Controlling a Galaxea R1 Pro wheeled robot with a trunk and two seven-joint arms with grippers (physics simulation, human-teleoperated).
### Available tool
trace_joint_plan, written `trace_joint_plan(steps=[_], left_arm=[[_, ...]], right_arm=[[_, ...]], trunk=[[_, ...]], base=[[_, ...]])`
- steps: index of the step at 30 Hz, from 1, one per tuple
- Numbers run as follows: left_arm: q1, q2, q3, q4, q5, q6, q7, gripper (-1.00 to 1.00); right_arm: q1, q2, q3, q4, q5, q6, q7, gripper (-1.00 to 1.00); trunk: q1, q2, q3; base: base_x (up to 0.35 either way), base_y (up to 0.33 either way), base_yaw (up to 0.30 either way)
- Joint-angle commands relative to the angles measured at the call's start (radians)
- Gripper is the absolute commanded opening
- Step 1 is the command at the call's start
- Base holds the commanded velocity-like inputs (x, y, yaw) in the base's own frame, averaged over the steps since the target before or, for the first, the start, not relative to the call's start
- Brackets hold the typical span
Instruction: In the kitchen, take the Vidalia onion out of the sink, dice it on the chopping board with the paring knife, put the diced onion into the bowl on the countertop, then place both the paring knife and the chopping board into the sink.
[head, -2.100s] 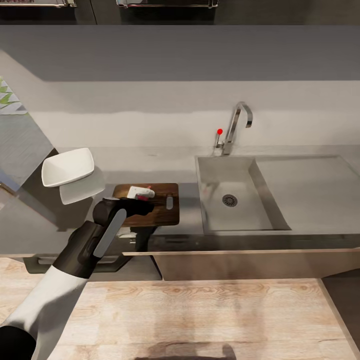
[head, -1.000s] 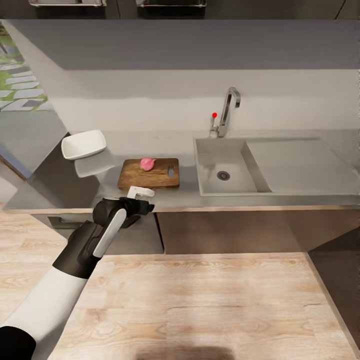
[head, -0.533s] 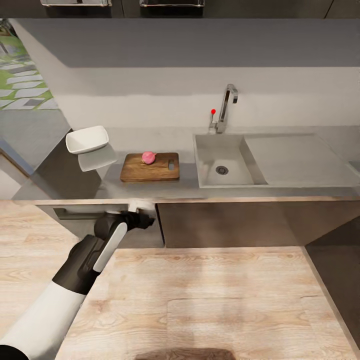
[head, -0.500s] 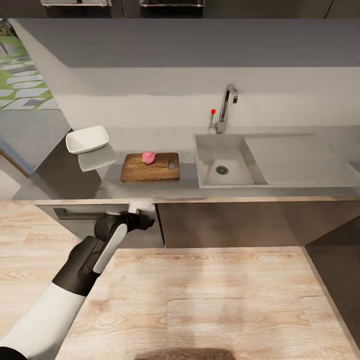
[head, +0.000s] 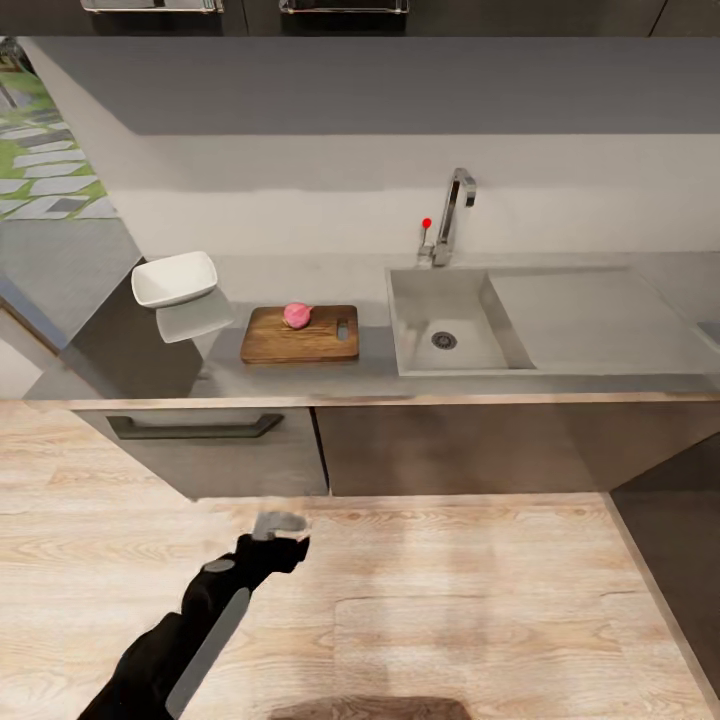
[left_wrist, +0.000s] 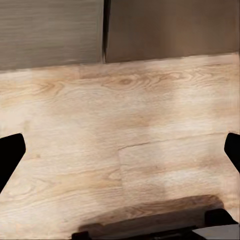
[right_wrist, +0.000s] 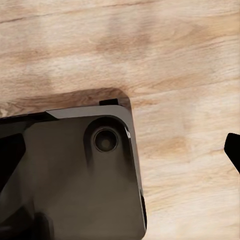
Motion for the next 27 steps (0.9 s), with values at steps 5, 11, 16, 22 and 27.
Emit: trace_joint_plan(steps=[5, 11, 16, 22, 27], left_arm=[[0.237, 0.065, -0.008, 0.025, 0.007, -0.292, 0.009, 1.0], [0.399, 0.109, -0.026, 0.201, 0.006, -0.709, 0.007, 1.0], [0.427, 0.111, -0.069, 0.454, 0.007, -1.02, 0.007, 1.0], [0.431, 0.079, -0.076, 0.603, 0.008, -1.174, 0.009, 1.0], [0.43, 0.071, -0.074, 0.666, 0.009, -1.196, 0.009, 1.0]], right_arm=[[0.0, -0.005, 0.007, -0.002, -0.003, -0.002, -0.009, 1.0], [0.0, -0.015, 0.004, -0.002, -0.005, -0.003, -0.01, 1.0], [0.0, -0.024, 0.003, -0.002, -0.006, -0.004, -0.009, 1.0], [0.0, -0.025, 0.002, -0.003, -0.007, -0.005, -0.009, 1.0], [0.0, -0.023, 0.004, -0.005, -0.008, -0.005, -0.009, 1.0]], trunk=[[0.001, -0.002, -0.001], [0.001, -0.002, -0.001], [0.001, -0.002, 0.001], [0.001, -0.002, 0.008], [0.001, -0.002, 0.008]], base=[[0.0, 0.0, 0.0], [0.0, 0.0, 0.0], [0.0, 0.0, 0.0], [0.0, 0.0, 0.0], [0.0, 0.0, 0.0]])
